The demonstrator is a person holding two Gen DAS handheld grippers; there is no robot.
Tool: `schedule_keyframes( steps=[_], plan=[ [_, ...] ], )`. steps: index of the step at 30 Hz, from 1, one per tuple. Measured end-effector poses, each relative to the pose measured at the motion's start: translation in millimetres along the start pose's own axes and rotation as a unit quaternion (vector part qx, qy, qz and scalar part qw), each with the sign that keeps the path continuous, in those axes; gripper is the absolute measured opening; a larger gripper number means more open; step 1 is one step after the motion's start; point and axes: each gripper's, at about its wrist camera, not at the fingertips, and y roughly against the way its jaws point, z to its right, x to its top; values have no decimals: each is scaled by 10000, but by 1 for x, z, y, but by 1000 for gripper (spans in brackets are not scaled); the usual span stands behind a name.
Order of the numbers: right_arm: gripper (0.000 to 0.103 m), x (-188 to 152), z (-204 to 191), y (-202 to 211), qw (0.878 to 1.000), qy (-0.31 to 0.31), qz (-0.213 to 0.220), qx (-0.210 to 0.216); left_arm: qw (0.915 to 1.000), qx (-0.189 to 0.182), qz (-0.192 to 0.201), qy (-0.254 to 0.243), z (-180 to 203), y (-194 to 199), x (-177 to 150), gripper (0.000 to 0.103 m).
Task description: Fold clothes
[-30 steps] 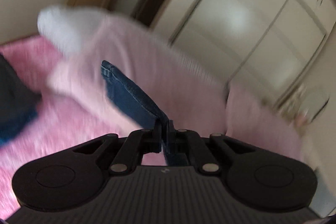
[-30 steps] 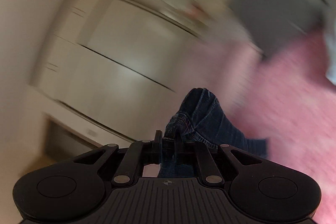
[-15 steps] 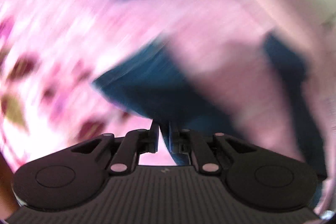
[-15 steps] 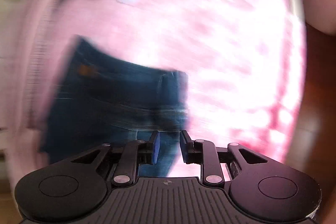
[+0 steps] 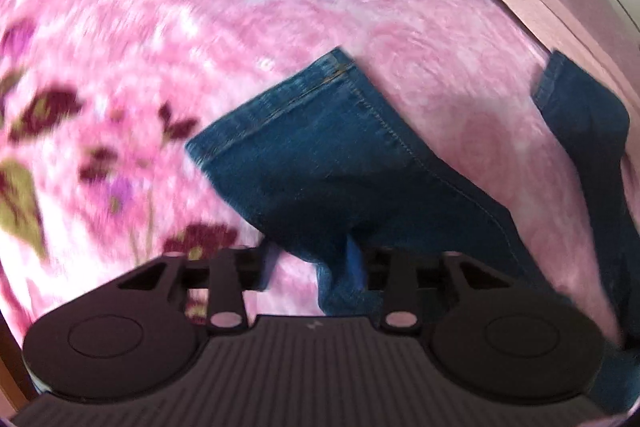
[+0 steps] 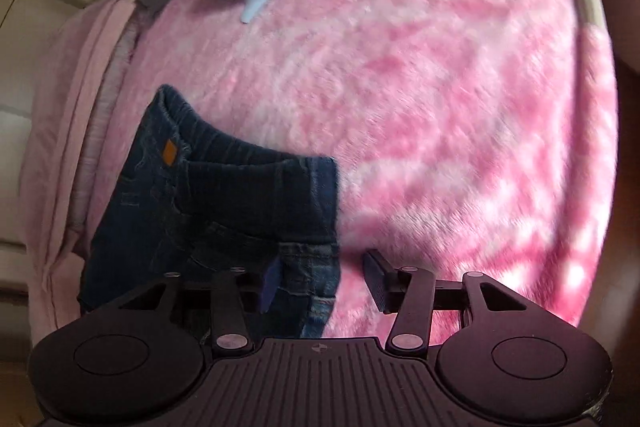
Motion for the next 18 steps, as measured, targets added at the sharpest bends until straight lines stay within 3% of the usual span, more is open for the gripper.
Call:
schedule_keyframes(
  steps=[4, 9, 13, 15, 17, 18],
  plan=[
    [15, 6, -33, 14, 9952, 971, 50, -107, 9986, -29, 189, -489, 8, 16, 12, 5],
    [15, 13, -52, 65, 9884, 1470, 348, 148, 9954, -249, 378, -846, 1, 64, 10, 6],
    [15, 15, -23, 84, 9907, 1219, 443, -419, 9918, -35, 48, -1279, -5, 66, -29, 6],
    [15, 13, 2, 70, 9904, 1062, 176, -871, 9897, 264, -200, -1395, -8, 54, -51, 8],
    [16, 11, 16, 56, 9901, 757, -97, -1175, 9922, 376, -274, -1156, -14, 50, -60, 10],
    [26, 11, 14, 57, 9900, 683, -34, -1232, 9928, 402, -281, -1089, -15, 54, -60, 14]
  ],
)
